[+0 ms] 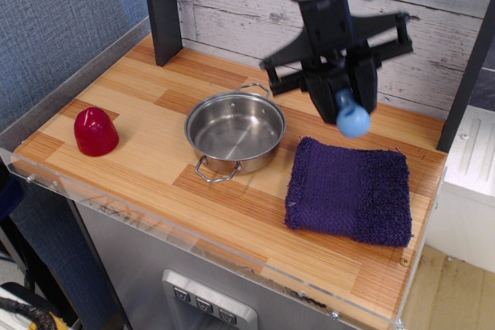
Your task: Puts the blue spoon on top of the cloth.
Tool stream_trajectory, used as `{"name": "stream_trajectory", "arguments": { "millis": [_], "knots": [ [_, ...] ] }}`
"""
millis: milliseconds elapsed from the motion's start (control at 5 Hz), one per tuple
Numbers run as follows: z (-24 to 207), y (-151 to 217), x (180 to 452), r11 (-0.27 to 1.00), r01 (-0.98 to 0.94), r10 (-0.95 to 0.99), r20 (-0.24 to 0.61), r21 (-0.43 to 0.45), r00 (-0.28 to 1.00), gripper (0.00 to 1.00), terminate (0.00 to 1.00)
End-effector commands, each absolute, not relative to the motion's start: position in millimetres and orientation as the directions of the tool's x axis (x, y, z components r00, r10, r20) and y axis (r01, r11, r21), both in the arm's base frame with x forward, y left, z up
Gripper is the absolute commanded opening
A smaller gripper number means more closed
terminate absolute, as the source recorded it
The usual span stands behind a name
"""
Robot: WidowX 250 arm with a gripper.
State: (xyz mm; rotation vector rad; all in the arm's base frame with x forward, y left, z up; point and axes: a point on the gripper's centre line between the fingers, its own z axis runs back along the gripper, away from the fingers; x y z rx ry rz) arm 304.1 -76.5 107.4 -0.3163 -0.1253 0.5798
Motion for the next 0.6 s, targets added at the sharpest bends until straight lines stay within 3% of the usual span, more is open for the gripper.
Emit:
{"name": "stream_trajectory", "arguments": {
  "millis": [0, 400],
  "knots": [
    [89.4, -85.9, 297.4, 0.752, -0.589, 0.603, -0.052, -0.295, 0.796, 0.0, 0.0],
    [49.5, -91.9, 295.3, 0.724, -0.628, 0.648, -0.03, -0.285, 0.761, 0.0, 0.0]
  ]
}}
